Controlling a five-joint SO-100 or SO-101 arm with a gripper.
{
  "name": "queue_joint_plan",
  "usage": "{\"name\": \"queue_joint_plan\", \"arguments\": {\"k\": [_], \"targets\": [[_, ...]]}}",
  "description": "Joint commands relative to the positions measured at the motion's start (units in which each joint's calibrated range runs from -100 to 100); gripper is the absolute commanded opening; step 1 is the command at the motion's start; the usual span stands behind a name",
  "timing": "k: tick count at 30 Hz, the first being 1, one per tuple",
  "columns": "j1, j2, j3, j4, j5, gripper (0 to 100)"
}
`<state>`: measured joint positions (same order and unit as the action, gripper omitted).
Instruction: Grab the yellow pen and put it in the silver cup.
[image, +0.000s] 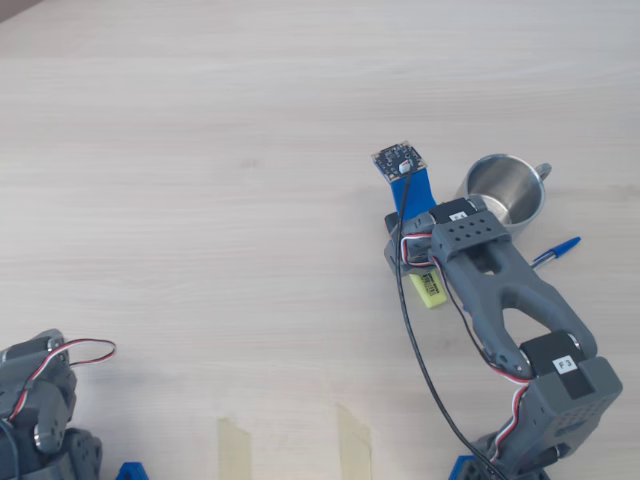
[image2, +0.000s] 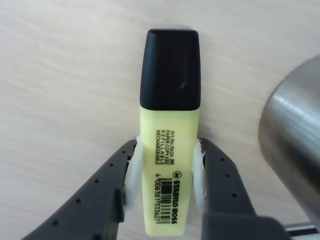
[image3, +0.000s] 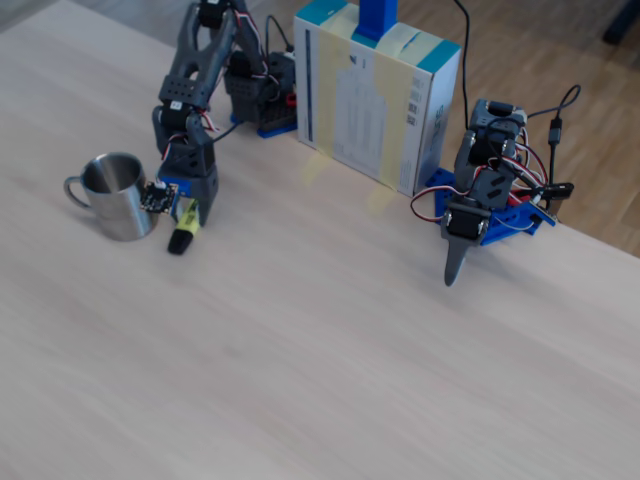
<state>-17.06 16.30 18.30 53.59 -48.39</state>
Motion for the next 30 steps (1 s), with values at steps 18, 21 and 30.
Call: {"name": "queue_joint_plan", "arguments": {"k": [18, 21, 30], "targets": [[-0.7, -6.8, -1.0, 0.4, 0.4, 6], [-1.4, -8.3, -1.0, 0.4, 0.5, 6], [-2.1, -13.4, -0.1, 0.5, 0.5, 6]]}}
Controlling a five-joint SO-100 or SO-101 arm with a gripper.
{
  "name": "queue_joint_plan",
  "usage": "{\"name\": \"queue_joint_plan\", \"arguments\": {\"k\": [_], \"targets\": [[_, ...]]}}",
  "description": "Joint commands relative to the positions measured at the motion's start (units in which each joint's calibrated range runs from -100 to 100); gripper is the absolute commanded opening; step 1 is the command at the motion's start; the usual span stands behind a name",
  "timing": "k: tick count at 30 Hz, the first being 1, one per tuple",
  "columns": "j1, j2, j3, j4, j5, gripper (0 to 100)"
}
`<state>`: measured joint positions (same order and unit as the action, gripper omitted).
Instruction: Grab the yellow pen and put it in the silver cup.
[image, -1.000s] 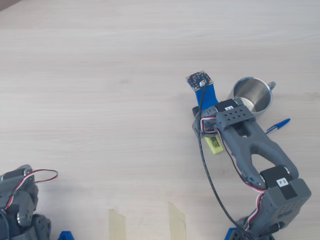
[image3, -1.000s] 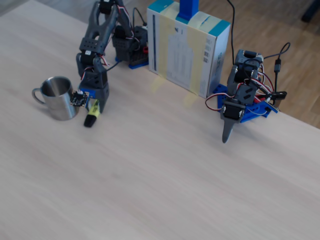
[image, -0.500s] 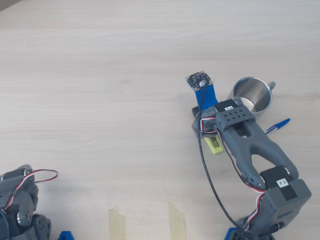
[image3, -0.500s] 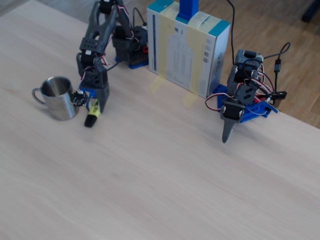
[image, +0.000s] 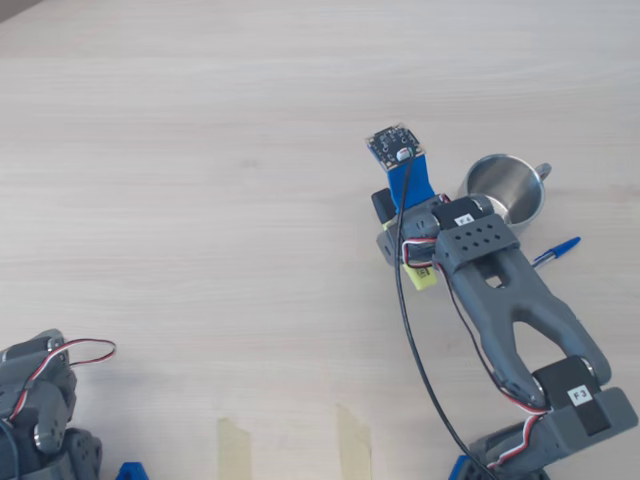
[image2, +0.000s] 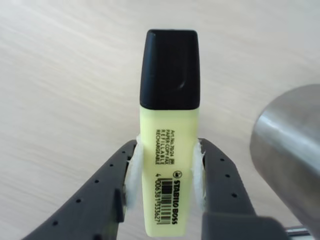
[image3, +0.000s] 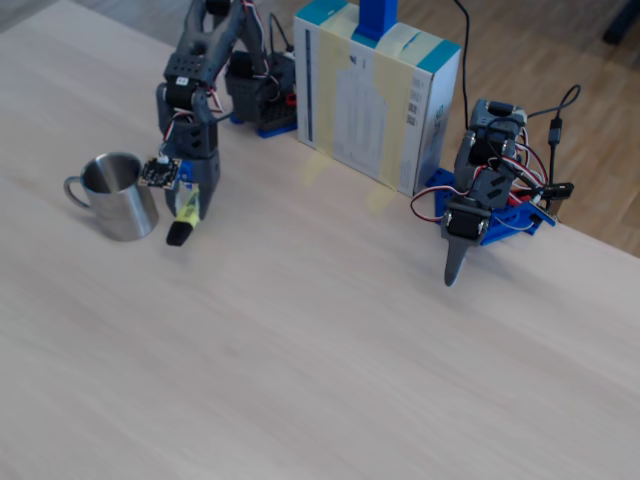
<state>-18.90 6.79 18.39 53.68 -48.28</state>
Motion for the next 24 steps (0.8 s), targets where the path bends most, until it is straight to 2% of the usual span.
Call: {"name": "queue_joint_plan", "arguments": {"k": [1, 24], "targets": [[-0.3, -4.6, 0.2, 0.4, 0.4, 6], [0.2, -21.1, 2.1, -0.5, 0.3, 6]]}}
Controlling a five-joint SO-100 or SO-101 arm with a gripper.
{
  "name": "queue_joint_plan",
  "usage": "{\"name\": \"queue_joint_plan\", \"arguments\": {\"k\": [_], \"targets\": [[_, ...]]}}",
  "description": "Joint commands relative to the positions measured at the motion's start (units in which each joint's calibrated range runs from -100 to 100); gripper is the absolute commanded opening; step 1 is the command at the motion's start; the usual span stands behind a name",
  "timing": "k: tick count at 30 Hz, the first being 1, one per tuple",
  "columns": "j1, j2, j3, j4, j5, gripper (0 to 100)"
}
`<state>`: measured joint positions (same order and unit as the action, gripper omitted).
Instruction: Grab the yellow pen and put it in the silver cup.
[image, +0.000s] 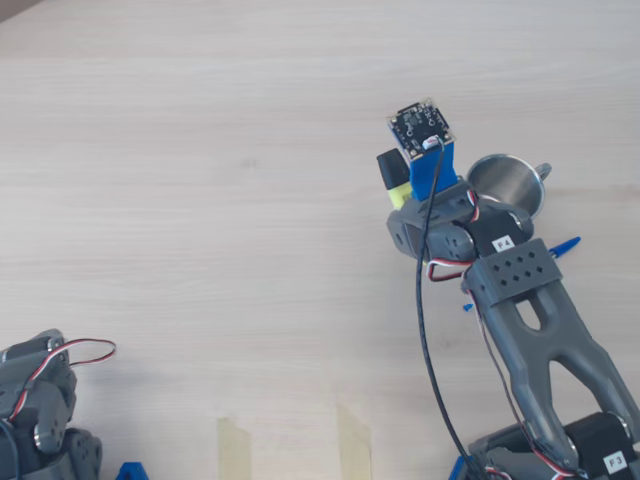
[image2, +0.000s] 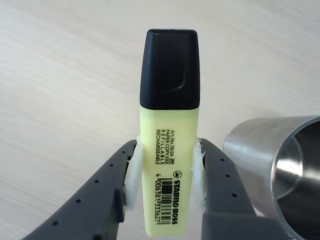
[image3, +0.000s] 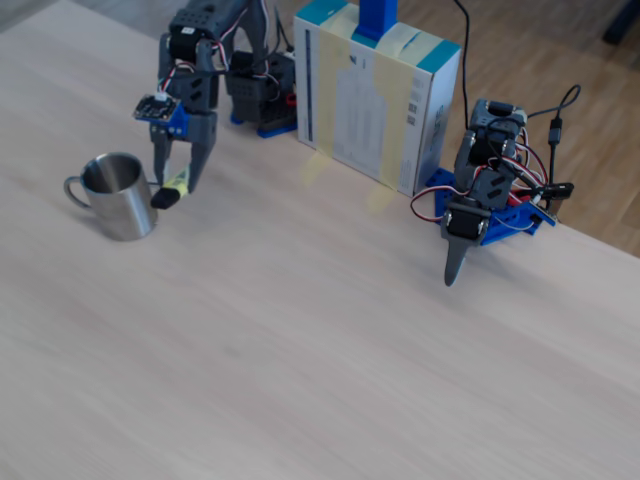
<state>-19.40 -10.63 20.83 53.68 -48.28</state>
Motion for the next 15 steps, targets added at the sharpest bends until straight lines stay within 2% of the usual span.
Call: {"name": "queue_joint_plan", "arguments": {"k": [1, 15], "targets": [[0.8, -4.3, -0.4, -0.5, 0.3, 6], [1.2, -12.1, -0.3, -2.2, -0.1, 6]]}}
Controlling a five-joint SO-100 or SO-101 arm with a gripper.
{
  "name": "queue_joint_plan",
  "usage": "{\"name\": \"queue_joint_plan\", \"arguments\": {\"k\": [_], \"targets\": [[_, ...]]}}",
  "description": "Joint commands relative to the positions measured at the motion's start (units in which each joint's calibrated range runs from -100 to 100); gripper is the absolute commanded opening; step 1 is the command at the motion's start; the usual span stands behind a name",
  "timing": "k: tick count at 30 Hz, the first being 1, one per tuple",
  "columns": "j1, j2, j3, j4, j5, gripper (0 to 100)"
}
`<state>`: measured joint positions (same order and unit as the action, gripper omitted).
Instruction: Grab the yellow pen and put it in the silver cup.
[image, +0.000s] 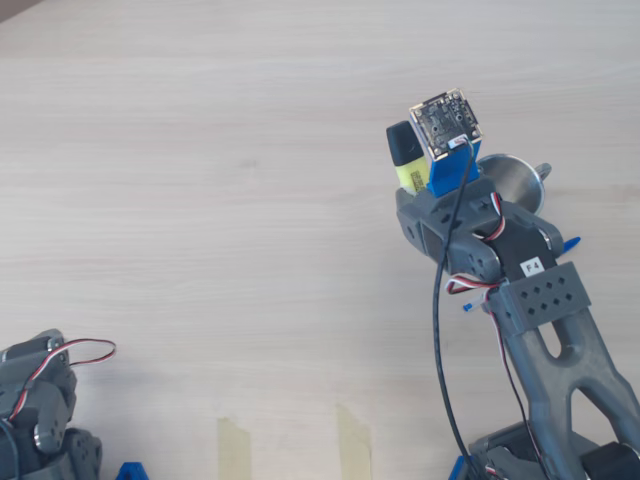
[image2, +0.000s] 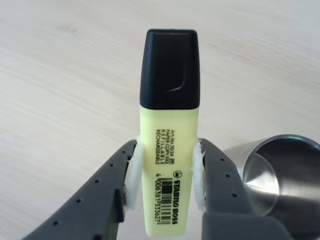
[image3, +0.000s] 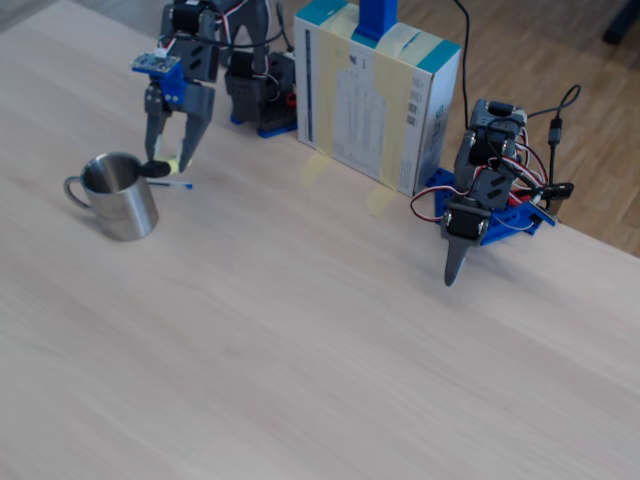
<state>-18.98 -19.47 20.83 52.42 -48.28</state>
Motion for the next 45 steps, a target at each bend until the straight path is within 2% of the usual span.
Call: {"name": "queue_joint_plan", "arguments": {"k": [1, 9, 20, 38, 41, 45], "targets": [[0.7, -3.9, -0.3, -0.9, -0.1, 6], [2.3, -7.4, 0.0, -2.5, 0.2, 6], [2.2, -14.5, 17.9, -26.2, -0.1, 6], [5.6, -25.8, 32.5, -44.9, -0.2, 6], [6.8, -27.5, 34.6, -47.6, -0.2, 2], [7.5, -29.6, 38.0, -51.4, -0.2, 2]]}}
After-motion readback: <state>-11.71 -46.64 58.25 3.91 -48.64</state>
